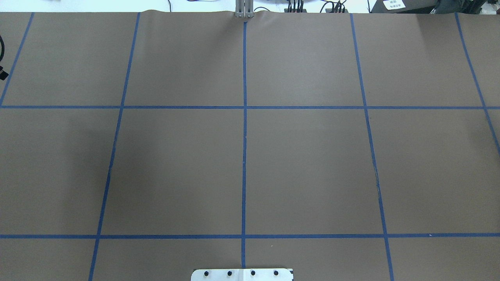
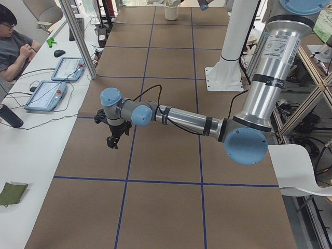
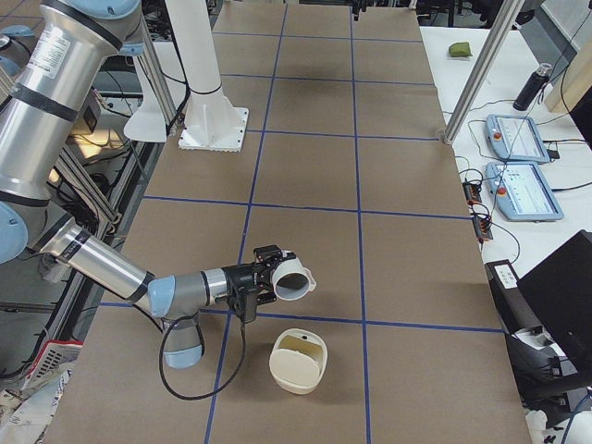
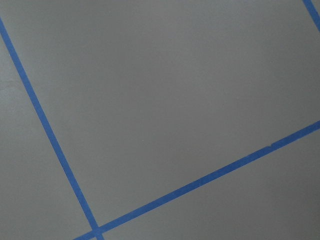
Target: Left arm hands cup to right arm to dump lemon
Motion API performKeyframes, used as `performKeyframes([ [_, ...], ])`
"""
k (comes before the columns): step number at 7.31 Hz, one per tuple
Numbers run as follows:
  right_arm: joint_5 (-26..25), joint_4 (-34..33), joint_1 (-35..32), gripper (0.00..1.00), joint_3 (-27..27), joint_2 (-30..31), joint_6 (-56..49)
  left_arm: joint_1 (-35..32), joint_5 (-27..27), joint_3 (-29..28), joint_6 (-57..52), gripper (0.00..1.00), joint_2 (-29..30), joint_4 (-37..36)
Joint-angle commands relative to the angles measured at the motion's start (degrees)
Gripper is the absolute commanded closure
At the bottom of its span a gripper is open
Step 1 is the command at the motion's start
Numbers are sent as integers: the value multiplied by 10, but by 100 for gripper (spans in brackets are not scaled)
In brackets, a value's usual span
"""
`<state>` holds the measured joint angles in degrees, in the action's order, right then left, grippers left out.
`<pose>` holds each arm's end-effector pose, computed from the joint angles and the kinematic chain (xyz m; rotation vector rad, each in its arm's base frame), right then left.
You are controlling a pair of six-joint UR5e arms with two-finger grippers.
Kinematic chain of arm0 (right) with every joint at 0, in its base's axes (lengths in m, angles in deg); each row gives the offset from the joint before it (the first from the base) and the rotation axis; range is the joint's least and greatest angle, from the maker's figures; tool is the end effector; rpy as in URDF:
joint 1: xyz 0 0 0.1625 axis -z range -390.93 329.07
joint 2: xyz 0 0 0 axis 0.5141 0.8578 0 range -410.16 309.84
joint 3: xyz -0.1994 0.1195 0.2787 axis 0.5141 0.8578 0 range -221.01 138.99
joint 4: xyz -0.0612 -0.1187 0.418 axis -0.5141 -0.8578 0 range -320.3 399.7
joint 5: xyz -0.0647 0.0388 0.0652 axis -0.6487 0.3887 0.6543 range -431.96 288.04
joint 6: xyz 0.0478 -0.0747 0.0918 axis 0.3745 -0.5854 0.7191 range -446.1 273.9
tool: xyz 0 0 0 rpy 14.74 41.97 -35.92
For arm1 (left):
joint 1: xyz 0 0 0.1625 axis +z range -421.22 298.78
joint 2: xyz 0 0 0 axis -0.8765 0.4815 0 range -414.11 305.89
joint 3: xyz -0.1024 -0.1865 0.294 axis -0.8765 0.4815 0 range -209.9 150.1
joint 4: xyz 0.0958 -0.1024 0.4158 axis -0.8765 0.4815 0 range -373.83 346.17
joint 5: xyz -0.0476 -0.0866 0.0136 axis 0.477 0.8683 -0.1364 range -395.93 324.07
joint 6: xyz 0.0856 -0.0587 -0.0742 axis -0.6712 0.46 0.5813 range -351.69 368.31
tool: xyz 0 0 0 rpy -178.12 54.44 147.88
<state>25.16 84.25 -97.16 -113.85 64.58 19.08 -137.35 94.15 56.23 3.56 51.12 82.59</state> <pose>-0.0059 -0.3046 0.6658 0.6441 -1.5845 0.9826 0.1014 -0.6239 0.4928 0.2432 0.7204 0.4177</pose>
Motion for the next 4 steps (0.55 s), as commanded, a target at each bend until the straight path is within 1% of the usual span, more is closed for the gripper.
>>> performKeyframes([
  [1,-1,6,-22,92,9,-12,125,-1,0,0,0,0,1,0],
  [2,0,6,-41,93,11,-20,201,-1,0,0,0,0,1,0],
  [3,0,6,-55,94,18,-22,228,-1,-1,0,0,0,1,0],
  [4,-1,6,-59,95,29,-28,231,-1,0,1,0,0,1,0],
])
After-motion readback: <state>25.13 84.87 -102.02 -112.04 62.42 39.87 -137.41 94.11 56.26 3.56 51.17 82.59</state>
